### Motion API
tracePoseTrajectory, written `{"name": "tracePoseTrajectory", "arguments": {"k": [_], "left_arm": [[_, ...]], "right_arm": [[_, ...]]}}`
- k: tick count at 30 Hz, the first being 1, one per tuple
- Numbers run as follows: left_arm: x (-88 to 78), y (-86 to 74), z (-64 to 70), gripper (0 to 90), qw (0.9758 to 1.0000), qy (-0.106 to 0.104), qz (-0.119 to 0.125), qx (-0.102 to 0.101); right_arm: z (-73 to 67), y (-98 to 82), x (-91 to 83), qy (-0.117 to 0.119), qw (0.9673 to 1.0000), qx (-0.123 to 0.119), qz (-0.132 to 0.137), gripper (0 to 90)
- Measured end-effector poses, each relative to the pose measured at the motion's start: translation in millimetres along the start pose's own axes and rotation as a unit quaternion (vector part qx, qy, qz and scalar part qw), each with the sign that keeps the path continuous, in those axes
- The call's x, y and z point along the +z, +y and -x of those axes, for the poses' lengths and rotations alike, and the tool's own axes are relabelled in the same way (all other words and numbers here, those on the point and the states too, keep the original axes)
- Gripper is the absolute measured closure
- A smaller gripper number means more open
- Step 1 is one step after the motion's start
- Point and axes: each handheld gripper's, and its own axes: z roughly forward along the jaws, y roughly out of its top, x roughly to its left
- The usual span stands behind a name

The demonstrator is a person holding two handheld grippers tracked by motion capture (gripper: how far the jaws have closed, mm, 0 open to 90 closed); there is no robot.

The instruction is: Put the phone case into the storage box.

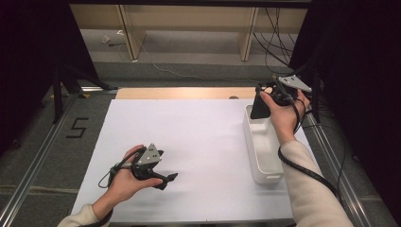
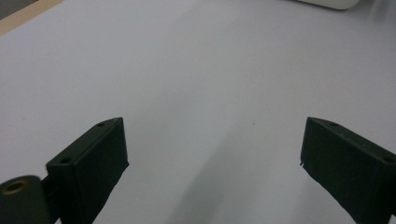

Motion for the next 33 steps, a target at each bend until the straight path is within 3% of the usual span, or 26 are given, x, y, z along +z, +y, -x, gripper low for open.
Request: {"name": "tracePoseTrajectory", "arguments": {"k": [33], "left_arm": [[0.2, 0.1, 0.2, 7.0, 1.0000, -0.001, 0.000, 0.001]], "right_arm": [[-0.8, -1.4, 11.2, -0.004, 0.9999, -0.001, -0.011, 14.9]]}}
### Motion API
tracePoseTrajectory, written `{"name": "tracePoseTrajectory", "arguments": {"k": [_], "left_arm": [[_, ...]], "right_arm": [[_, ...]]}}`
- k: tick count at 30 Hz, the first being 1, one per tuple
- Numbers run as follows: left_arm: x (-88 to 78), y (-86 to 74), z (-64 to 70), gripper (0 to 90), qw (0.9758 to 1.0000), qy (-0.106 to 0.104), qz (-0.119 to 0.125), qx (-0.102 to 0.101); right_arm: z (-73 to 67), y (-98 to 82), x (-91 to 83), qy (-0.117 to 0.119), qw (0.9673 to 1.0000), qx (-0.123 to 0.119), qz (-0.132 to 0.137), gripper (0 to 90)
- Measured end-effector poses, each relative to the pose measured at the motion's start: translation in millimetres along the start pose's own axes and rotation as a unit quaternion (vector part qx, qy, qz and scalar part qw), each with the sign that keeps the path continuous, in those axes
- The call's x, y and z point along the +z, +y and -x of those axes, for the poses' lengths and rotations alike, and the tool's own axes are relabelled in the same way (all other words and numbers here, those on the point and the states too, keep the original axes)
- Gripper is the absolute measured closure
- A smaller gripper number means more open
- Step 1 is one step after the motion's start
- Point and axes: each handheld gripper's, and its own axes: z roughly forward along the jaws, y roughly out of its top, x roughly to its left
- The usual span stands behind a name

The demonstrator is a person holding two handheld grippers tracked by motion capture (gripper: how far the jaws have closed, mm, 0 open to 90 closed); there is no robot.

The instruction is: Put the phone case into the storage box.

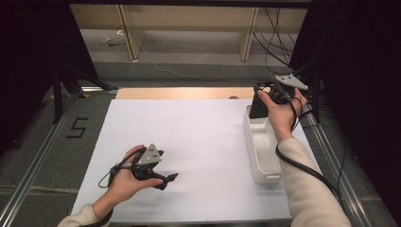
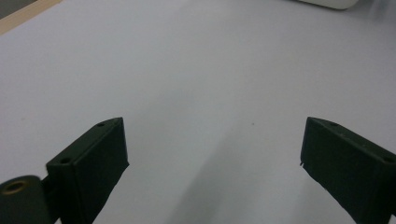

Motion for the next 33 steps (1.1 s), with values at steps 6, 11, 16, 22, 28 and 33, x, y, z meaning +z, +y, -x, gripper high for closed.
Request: {"name": "tracePoseTrajectory", "arguments": {"k": [6, 11, 16, 22, 28, 33], "left_arm": [[0.0, -0.1, 0.1, 7.0, 1.0000, 0.001, 0.000, -0.001], [0.1, -0.1, 0.1, 7.0, 1.0000, 0.000, 0.000, -0.001], [0.0, 0.0, 0.0, 7.0, 1.0000, 0.000, 0.000, 0.000], [0.1, 0.0, 0.2, 7.0, 1.0000, 0.000, 0.000, -0.001], [0.4, -0.1, 0.2, 7.0, 1.0000, -0.001, -0.001, 0.000], [0.3, -0.2, 0.0, 7.0, 1.0000, -0.002, -0.002, 0.000]], "right_arm": [[0.7, -0.3, 1.6, -0.001, 1.0000, 0.000, -0.001, 14.9], [1.2, -1.1, 3.3, -0.002, 1.0000, 0.002, -0.003, 14.9], [0.8, -2.2, 4.9, -0.003, 1.0000, 0.002, -0.006, 14.9], [0.7, -3.0, 6.7, -0.004, 1.0000, 0.004, -0.008, 14.9], [0.8, -5.1, 8.9, -0.004, 0.9999, 0.004, -0.012, 14.9], [1.1, -6.5, 10.6, -0.005, 0.9999, 0.004, -0.014, 14.9]]}}
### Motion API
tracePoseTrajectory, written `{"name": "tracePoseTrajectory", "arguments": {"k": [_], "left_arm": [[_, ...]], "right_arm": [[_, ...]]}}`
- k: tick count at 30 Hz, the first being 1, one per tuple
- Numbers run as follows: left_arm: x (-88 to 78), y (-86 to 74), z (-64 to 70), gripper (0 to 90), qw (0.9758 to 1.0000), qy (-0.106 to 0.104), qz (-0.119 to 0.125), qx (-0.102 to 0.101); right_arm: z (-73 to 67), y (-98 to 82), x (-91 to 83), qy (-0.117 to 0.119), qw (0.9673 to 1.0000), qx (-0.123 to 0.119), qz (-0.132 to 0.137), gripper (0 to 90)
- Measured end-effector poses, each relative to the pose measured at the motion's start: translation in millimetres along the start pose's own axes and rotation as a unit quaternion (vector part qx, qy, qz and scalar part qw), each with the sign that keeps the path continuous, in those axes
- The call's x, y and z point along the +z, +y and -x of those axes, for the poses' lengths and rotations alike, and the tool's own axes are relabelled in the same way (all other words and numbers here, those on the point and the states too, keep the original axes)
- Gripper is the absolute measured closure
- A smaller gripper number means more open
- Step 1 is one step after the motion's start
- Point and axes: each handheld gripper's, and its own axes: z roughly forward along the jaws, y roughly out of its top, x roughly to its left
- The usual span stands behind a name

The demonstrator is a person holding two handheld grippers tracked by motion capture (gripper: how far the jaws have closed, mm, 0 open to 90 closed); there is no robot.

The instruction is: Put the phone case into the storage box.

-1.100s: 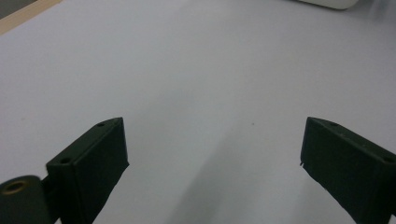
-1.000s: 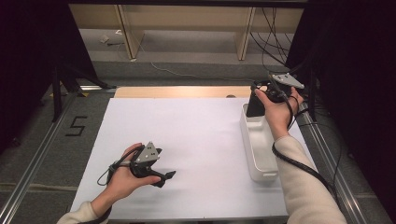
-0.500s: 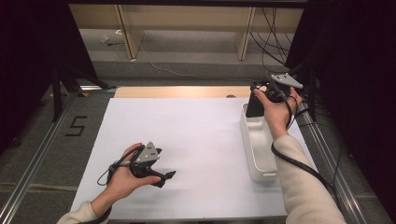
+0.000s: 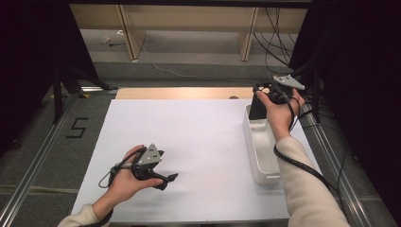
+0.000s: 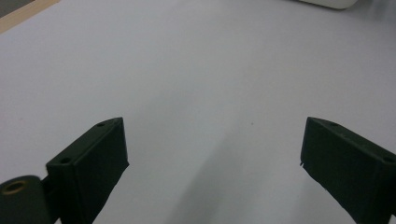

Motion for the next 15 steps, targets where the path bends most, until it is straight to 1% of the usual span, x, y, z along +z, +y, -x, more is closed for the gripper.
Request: {"name": "tracePoseTrajectory", "arguments": {"k": [15], "left_arm": [[-0.1, 0.1, 0.0, 7.0, 1.0000, 0.000, 0.000, 0.000]], "right_arm": [[-0.6, -3.2, 4.1, -0.001, 1.0000, -0.001, -0.007, 14.8]]}}
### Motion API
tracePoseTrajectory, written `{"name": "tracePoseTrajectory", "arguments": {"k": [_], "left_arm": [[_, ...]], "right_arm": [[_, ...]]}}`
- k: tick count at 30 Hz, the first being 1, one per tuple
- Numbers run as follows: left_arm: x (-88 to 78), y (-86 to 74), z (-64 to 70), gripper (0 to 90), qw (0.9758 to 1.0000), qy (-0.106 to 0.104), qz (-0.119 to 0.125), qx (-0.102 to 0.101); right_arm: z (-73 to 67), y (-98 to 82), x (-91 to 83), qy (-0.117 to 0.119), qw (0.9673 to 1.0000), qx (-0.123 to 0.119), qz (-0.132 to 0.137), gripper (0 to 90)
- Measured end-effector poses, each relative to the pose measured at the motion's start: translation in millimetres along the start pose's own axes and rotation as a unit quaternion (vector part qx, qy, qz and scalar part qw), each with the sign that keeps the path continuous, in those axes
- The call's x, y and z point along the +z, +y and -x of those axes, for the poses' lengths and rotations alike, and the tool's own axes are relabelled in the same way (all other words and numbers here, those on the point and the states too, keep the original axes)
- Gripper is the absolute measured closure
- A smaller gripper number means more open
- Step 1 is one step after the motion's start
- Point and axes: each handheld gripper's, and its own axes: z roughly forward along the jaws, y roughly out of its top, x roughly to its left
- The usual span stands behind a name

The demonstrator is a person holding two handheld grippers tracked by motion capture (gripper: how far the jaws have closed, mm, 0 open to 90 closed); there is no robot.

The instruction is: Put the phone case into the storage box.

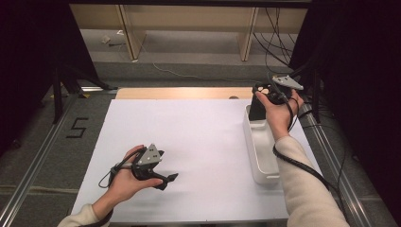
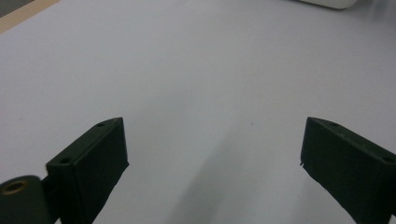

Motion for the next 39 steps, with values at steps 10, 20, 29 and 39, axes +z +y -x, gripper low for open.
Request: {"name": "tracePoseTrajectory", "arguments": {"k": [10, 20, 29, 39], "left_arm": [[0.0, 0.0, 0.0, 7.0, 1.0000, -0.001, 0.000, 0.000], [0.2, 0.0, 0.1, 7.0, 1.0000, 0.000, 0.002, 0.000], [0.4, -0.1, 0.3, 7.0, 1.0000, 0.000, 0.000, 0.001], [0.3, -0.1, 0.1, 7.0, 1.0000, 0.000, 0.000, 0.001]], "right_arm": [[-0.6, -2.1, 2.8, 0.000, 1.0000, -0.003, -0.003, 14.8], [-0.7, -6.1, 6.1, 0.000, 1.0000, 0.000, -0.006, 14.8], [-1.0, -9.9, 9.0, 0.000, 0.9999, -0.001, -0.012, 14.7], [-1.0, -13.0, 10.8, -0.001, 0.9999, -0.002, -0.015, 14.7]]}}
